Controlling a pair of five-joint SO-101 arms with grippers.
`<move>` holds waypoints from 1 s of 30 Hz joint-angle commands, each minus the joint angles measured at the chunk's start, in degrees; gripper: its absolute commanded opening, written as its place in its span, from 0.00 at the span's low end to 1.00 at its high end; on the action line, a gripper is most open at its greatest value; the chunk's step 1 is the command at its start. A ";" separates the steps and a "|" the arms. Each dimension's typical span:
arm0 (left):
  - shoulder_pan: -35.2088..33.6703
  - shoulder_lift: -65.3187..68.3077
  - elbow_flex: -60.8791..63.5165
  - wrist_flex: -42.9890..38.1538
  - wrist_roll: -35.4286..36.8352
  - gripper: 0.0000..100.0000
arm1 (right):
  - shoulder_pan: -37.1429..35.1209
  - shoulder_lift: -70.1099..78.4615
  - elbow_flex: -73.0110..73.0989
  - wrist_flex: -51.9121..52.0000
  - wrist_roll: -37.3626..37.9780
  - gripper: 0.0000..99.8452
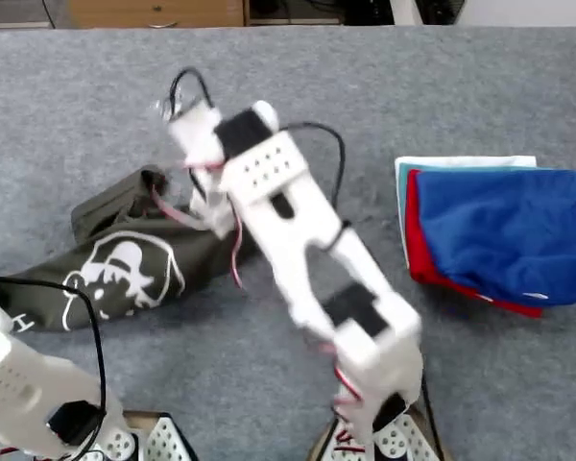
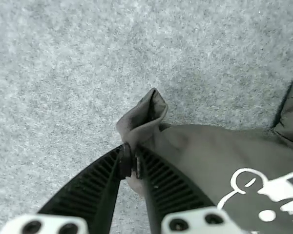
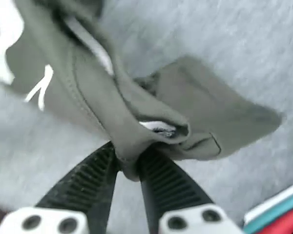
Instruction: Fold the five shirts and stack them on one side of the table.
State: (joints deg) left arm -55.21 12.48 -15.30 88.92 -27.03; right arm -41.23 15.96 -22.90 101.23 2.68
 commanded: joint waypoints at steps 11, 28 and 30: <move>0.00 -0.31 -1.93 -0.70 0.44 0.02 | -9.80 -31.87 34.68 -4.13 3.60 0.29; -3.16 -0.40 4.40 -0.35 0.18 0.02 | -6.73 18.33 -20.09 -9.76 5.89 0.21; -3.25 -0.48 5.98 -0.70 0.18 0.02 | -6.73 28.00 -30.81 -7.30 3.69 0.21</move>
State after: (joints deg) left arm -57.58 12.48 -10.46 88.92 -26.95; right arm -48.53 31.08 -36.79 91.56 7.96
